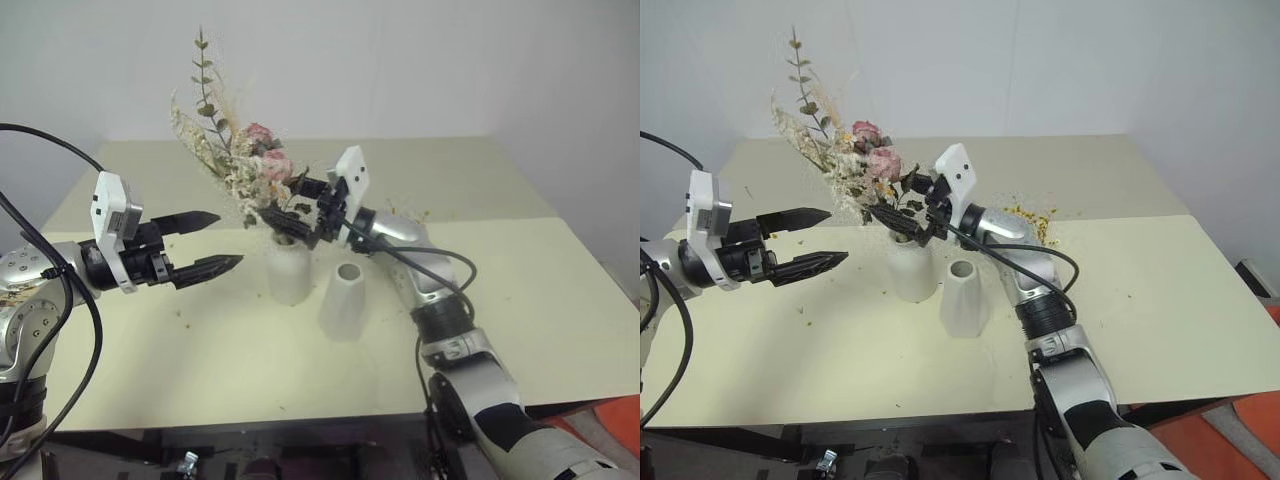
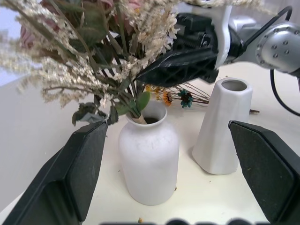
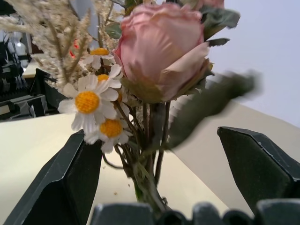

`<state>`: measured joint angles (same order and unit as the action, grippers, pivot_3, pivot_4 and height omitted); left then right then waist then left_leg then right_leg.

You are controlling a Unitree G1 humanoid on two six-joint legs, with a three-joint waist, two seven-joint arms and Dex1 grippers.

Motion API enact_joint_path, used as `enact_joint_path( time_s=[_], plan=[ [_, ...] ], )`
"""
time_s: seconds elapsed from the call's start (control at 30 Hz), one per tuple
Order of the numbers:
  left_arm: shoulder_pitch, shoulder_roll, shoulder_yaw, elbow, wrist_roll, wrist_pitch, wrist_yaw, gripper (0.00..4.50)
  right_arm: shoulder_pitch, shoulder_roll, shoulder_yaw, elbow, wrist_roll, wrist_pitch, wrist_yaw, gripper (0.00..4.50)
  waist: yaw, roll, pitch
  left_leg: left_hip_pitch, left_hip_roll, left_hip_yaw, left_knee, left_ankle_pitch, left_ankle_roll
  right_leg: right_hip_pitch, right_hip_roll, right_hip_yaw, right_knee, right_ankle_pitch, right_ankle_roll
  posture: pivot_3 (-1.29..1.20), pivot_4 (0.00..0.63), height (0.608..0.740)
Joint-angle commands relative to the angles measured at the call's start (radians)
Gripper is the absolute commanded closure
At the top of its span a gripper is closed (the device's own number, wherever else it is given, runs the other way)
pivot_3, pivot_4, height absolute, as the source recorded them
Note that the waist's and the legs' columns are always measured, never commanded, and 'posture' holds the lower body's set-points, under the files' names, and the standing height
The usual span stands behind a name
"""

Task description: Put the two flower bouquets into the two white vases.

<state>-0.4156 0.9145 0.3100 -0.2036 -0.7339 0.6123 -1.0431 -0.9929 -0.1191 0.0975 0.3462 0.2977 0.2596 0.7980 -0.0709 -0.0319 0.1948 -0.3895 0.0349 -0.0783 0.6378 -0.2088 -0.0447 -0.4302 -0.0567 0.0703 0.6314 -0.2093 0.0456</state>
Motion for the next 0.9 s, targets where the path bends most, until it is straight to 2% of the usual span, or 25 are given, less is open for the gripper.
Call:
enact_joint_path(
  time_s=[0.03,0.3,0.43,0.9],
  plan=[
    [-0.025,-0.001,-0.001,-0.004,0.0,-0.021,-0.012,0.0,-0.017,-0.031,-0.018,-0.091,0.021,0.034,0.011,0.05,0.0,0.0,0.0,0.0,0.0,0.0,0.0,0.0,0.0,0.0,0.0,0.0,0.0,0.0,0.0,0.0,0.15,0.74],
    [-0.053,-0.002,-0.033,0.0,-0.007,-0.02,-0.055,0.0,0.06,-0.199,-0.031,-0.319,0.037,0.201,0.031,0.05,0.003,0.0,0.0,-0.001,0.0,0.0,0.0,0.0,0.0,0.0,0.0,0.0,-0.001,0.0,0.0,0.0,0.15,0.74],
    [-0.08,0.011,-0.052,0.013,-0.005,-0.02,-0.099,0.0,0.112,-0.279,-0.068,-0.442,0.096,0.288,0.046,0.05,0.004,0.0,0.0,-0.001,-0.001,0.0,0.0,0.0,0.0,0.0,-0.001,0.0,-0.001,0.0,0.0,0.0,0.15,0.74],
    [-0.207,0.05,-0.142,0.051,-0.034,0.028,-0.3,0.0,0.386,-0.608,-0.268,-0.701,0.261,0.56,0.037,0.05,0.005,0.0,0.0,-0.002,-0.001,0.001,0.0,0.0,0.0,0.0,-0.001,0.0,-0.002,0.0,0.0,0.0,0.15,0.74]
  ],
)
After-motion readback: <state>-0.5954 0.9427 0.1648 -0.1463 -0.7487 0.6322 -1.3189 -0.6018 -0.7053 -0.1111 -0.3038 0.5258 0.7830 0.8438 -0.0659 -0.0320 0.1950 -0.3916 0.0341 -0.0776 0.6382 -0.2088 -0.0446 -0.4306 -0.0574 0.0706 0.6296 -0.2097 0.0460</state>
